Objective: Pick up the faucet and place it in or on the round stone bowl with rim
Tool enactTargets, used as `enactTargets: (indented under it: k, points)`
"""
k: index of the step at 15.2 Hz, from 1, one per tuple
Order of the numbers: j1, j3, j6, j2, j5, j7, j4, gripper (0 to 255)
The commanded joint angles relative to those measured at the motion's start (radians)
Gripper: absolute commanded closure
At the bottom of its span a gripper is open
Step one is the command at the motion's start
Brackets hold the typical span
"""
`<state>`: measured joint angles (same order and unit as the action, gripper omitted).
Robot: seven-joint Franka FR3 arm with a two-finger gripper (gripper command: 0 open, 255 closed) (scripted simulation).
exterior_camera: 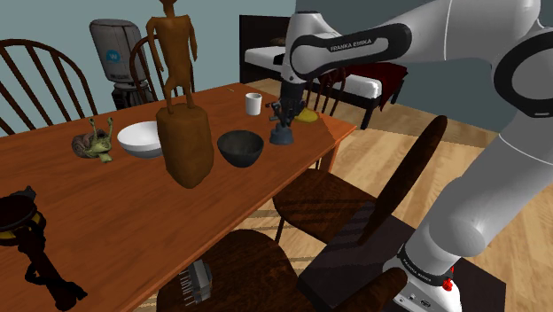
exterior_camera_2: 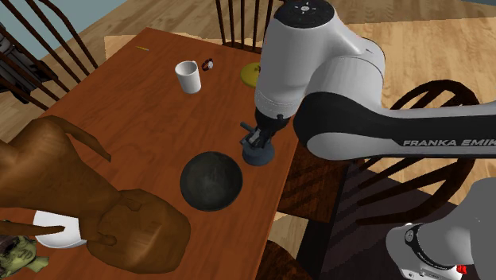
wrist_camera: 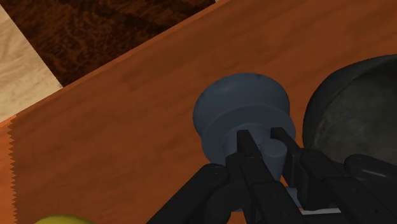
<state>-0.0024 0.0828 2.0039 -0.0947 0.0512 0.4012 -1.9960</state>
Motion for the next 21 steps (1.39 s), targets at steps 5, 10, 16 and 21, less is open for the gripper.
enactTargets:
  k: [5, 10, 16, 21]
  points:
    - [-0.001, -0.001, -0.081, -0.006, -0.002, -0.006, 0.075, 255]
    - [-0.001, -0.001, -0.148, -0.006, -0.003, -0.010, 0.142, 255]
    - [0.028, 0.035, -0.211, 0.058, 0.007, 0.054, 0.266, 255]
    - [0.084, 0.087, -0.281, 0.185, 0.036, 0.160, 0.454, 255]
